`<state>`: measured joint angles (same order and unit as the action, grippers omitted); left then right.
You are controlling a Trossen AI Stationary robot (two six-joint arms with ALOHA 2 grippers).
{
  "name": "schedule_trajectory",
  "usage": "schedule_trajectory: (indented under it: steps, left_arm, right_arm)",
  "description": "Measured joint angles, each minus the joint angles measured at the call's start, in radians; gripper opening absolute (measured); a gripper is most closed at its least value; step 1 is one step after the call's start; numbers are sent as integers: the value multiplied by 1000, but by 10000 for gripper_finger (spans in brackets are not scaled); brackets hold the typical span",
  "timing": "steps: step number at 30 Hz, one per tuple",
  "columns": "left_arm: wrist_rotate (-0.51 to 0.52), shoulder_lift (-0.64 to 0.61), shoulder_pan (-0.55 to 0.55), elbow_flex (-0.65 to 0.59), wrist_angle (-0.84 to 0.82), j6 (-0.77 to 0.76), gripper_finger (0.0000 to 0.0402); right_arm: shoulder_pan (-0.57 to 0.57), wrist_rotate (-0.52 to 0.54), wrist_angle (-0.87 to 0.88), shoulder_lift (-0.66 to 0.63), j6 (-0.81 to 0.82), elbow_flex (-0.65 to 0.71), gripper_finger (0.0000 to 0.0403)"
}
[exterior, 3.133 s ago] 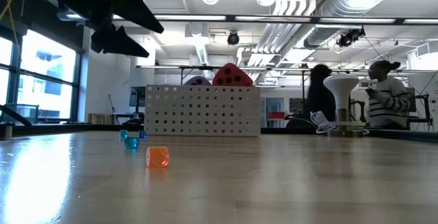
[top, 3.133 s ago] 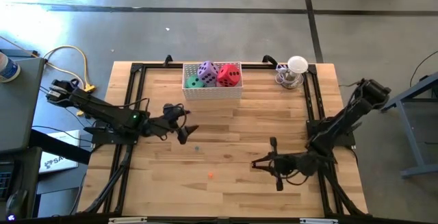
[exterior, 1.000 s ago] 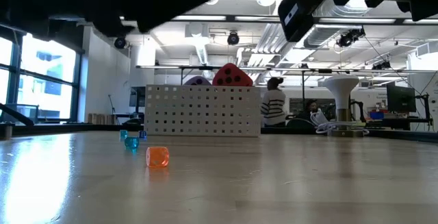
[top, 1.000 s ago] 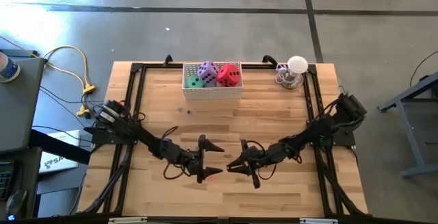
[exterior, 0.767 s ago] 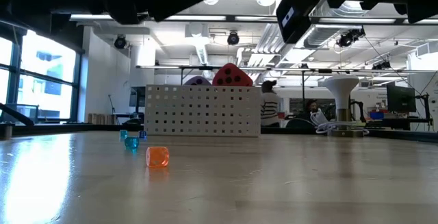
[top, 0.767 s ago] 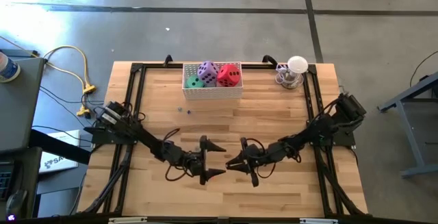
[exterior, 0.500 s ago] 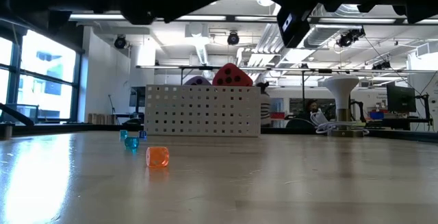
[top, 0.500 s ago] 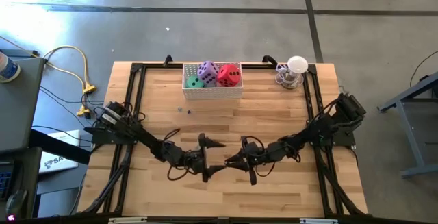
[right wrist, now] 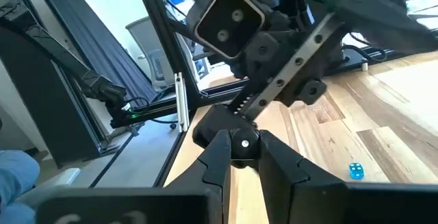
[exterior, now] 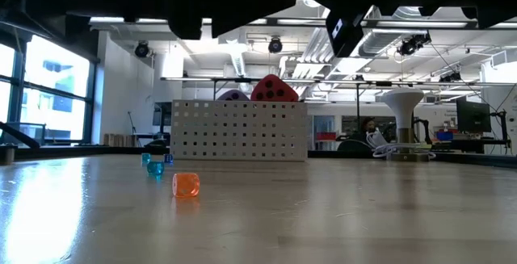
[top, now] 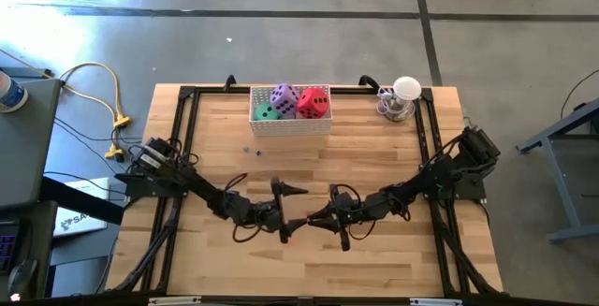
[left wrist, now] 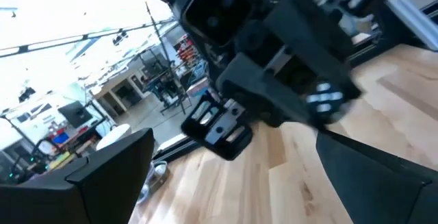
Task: Pick & Place Dice
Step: Put the small black dice into the white basket
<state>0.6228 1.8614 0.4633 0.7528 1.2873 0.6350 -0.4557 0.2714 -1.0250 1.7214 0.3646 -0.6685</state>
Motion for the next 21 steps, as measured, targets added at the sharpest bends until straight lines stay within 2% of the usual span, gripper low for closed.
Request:
schedule_trajectory:
  steps: [12,21]
  left_arm:
    - [-26,0,15,0,0,54,400]
    - [-30,0,10,0,0,63,400]
  right_arm:
    - [0,70,-2,0,-2,0,39]
    - [25,69,-4,0,5,0,39]
